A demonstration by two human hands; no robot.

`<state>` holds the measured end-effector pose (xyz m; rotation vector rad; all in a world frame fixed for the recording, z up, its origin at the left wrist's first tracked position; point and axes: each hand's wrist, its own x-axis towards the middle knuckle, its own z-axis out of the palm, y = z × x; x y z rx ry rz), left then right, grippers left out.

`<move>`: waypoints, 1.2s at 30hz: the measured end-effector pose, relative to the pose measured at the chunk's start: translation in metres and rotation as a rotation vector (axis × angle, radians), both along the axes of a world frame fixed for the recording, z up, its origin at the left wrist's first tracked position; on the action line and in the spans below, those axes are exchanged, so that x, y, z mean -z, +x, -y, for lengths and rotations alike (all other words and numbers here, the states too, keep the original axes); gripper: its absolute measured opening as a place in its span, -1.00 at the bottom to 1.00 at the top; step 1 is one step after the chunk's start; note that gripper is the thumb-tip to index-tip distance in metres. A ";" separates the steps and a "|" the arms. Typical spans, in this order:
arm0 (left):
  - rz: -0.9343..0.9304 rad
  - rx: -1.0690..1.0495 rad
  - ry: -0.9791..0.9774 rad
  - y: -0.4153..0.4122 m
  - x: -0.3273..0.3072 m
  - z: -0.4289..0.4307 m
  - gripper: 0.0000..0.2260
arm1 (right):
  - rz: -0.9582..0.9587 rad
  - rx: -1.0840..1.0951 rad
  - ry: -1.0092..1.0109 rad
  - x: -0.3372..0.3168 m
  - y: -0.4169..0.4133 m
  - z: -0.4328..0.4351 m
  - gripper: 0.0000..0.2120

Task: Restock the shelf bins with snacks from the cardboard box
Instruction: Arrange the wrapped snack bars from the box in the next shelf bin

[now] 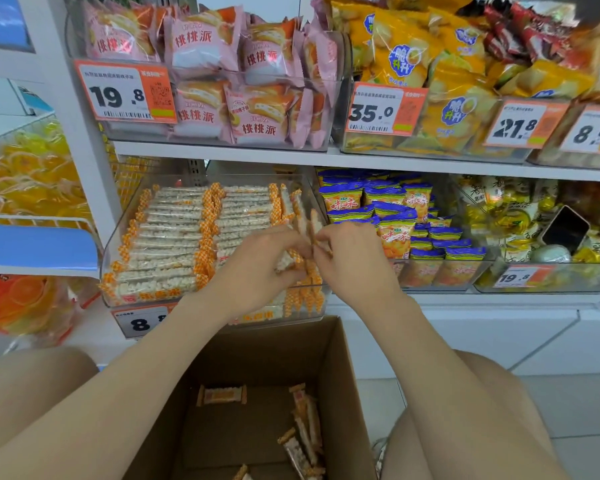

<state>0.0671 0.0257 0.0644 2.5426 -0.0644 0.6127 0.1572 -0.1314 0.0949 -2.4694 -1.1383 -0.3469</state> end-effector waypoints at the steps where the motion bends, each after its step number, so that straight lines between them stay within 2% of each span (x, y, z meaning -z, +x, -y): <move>1: 0.028 -0.016 -0.057 -0.003 -0.004 0.001 -0.74 | -0.021 -0.042 -0.048 0.001 0.004 -0.002 -0.79; 3: 0.055 -0.039 -0.196 -0.009 -0.015 0.002 -0.70 | 0.018 -0.111 -0.137 0.005 0.009 -0.003 -0.76; 7: 0.010 -0.031 -0.635 -0.019 -0.030 -0.001 -0.68 | 0.128 -0.068 -0.281 0.008 0.010 0.004 -0.89; 9: 0.015 -0.067 -0.771 -0.019 -0.028 -0.005 -0.74 | 0.125 -0.041 -0.221 0.004 0.008 0.008 -0.79; 10: 0.027 -0.061 -0.834 -0.019 -0.026 -0.007 -0.76 | 0.080 -0.038 -0.087 0.000 0.004 0.008 -0.74; 12: 0.062 -0.026 -0.958 -0.018 -0.025 -0.008 -0.80 | -0.171 -0.059 0.239 -0.009 -0.010 0.008 -0.78; 13: 0.081 -0.011 -1.008 -0.019 -0.025 -0.007 -0.80 | -0.334 -0.082 0.326 -0.012 -0.016 0.008 -0.81; 15: 0.129 -0.028 -1.041 -0.019 -0.026 -0.005 -0.78 | -0.522 -0.138 0.323 -0.014 -0.028 0.012 -0.82; 17: 0.195 -0.101 -1.002 -0.018 -0.029 -0.001 -0.78 | -0.573 -0.168 0.329 -0.014 -0.030 0.017 -0.74; 20: 0.191 -0.220 -0.828 -0.016 -0.034 0.010 -0.65 | -0.526 -0.113 0.403 -0.010 -0.016 0.020 -0.79; 22: 0.097 -0.285 -0.551 -0.016 -0.034 0.015 -0.52 | -0.438 0.003 0.432 -0.010 -0.001 0.020 -0.84; 23: 0.066 -0.299 -0.402 -0.015 -0.033 0.015 -0.52 | -0.398 0.056 0.435 -0.011 0.005 0.021 -0.83; 26: -0.025 -0.256 -0.053 -0.003 -0.037 0.004 -0.65 | -0.352 0.143 0.402 -0.012 0.020 0.020 -0.76; 28: -0.129 -0.218 0.105 0.018 -0.044 -0.011 -0.70 | -0.331 0.147 0.429 -0.013 0.025 0.017 -0.75; 33: -0.480 -0.169 0.310 0.086 -0.053 -0.047 -0.68 | -0.280 0.176 0.445 -0.012 0.039 0.000 -0.88; 36: -0.593 -0.112 0.355 0.107 -0.050 -0.057 -0.77 | -0.329 0.192 0.446 -0.010 0.045 -0.009 -0.85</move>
